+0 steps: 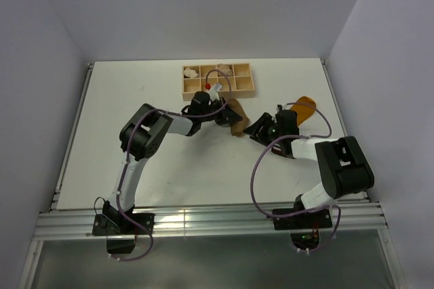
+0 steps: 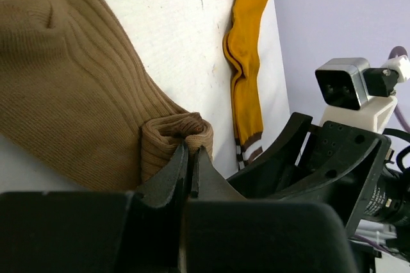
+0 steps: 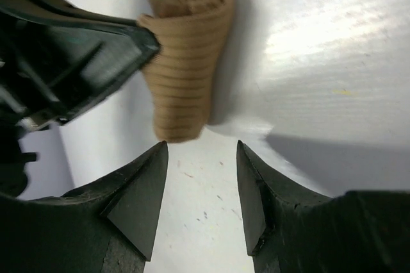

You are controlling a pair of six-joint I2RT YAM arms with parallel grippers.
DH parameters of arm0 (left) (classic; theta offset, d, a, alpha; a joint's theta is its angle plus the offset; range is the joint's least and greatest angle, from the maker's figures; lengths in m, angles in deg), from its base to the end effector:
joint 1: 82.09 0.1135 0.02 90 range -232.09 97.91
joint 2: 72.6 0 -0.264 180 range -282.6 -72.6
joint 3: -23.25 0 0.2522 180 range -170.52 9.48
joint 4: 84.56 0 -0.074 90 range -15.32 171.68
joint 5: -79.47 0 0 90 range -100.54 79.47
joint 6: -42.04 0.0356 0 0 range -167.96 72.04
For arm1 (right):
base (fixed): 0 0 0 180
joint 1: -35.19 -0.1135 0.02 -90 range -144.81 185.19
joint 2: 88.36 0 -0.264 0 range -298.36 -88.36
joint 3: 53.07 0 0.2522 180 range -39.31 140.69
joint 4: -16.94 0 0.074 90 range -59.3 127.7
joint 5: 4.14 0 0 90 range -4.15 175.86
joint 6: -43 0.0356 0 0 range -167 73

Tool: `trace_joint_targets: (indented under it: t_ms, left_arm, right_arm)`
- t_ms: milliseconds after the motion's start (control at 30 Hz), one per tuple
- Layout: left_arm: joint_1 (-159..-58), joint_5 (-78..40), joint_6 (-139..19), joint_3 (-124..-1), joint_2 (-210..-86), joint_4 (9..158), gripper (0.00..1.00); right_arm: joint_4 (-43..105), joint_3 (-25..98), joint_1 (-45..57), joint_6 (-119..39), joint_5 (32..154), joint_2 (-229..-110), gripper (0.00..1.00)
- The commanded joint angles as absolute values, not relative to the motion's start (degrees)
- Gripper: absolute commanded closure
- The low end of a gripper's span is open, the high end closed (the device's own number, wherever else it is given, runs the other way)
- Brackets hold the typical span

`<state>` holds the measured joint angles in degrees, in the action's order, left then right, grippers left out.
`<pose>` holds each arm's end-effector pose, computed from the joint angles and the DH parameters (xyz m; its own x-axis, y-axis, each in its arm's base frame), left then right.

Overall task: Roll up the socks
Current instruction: Roll the sock at the center of the board.

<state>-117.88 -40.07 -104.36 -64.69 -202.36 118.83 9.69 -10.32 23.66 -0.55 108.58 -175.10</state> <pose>0.3762 -0.2928 0.1151 -0.8817 -0.2577 -0.3952 0.2779 0.3932 -0.8765 0.2638 0.0678 0.1380 -0.7572 0.5278 -0.3847 0.0888 0.6667 0.7400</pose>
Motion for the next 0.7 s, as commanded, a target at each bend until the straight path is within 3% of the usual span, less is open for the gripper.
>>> trace_joint_targets:
  t_ms: [0, 133, 600, 667]
  left_arm:
    - [-117.6, -44.5, -106.9, -64.3, -204.0, 123.8, 1.0]
    - [-117.7, -44.1, -105.8, -64.9, -204.1, 121.8, 1.0]
    - [-117.3, -44.1, -106.8, -64.3, -205.0, 122.2, 1.0]
    - [-117.3, -43.9, -107.5, -63.8, -205.0, 123.3, 1.0]
  right_arm:
    - [-4.6, -12.4, 24.3, 3.3, 111.8, -176.2, 0.46]
    - [-15.8, -14.6, 25.2, 7.3, 113.2, -179.7, 0.46]
    - [-29.8, -16.7, 25.6, 12.6, 113.5, -191.5, 0.46]
    - [-31.7, -16.8, 25.6, 13.3, 113.6, -193.9, 0.41]
